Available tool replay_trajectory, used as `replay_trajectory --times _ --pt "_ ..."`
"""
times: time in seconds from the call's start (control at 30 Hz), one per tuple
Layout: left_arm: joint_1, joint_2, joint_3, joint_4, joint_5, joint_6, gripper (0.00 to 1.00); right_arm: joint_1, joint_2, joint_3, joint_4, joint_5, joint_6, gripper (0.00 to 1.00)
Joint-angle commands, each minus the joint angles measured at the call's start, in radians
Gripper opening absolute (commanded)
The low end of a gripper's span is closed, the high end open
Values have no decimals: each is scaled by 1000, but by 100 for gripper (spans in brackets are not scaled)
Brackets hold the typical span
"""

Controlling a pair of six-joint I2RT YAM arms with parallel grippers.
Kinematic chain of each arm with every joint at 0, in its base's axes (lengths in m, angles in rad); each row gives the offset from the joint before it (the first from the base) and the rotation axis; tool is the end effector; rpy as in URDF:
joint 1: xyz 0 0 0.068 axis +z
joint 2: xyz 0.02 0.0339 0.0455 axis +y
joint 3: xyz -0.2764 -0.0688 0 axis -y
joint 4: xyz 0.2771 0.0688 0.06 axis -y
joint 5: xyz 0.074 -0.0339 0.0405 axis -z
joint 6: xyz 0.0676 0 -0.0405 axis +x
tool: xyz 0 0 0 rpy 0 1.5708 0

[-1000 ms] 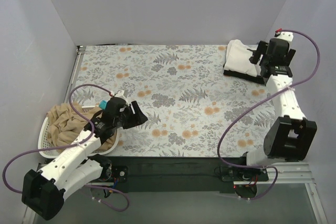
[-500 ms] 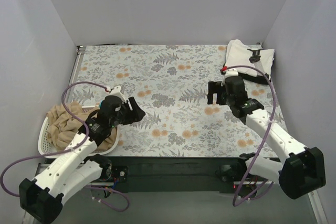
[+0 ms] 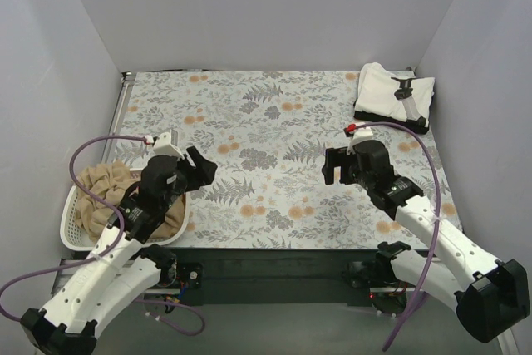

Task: Fold and stack the t-shirts
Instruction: Reset both grippers

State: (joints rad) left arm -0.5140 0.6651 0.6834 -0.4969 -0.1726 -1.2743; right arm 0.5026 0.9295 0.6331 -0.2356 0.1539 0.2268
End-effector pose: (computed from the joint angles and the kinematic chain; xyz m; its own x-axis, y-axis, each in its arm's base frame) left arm 0.1827 -0.0898 0.2844 -0.4534 -0.8259 -0.3350 -0.2808 0.4891 -0.8258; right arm 0.2316 0.1155 0.2400 -0.5142 -0.0291 -0.8572 -0.2511 0.9608 0.1180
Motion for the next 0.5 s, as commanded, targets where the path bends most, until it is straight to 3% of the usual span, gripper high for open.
replay_trajectory --times 0.0,0.47 --pt "0 -33 18 -12 -67 18 59 4 -27 10 30 -13 -7 98" --pt "0 -45 16 -52 -125 26 59 4 -27 4 10 18 -17 98"
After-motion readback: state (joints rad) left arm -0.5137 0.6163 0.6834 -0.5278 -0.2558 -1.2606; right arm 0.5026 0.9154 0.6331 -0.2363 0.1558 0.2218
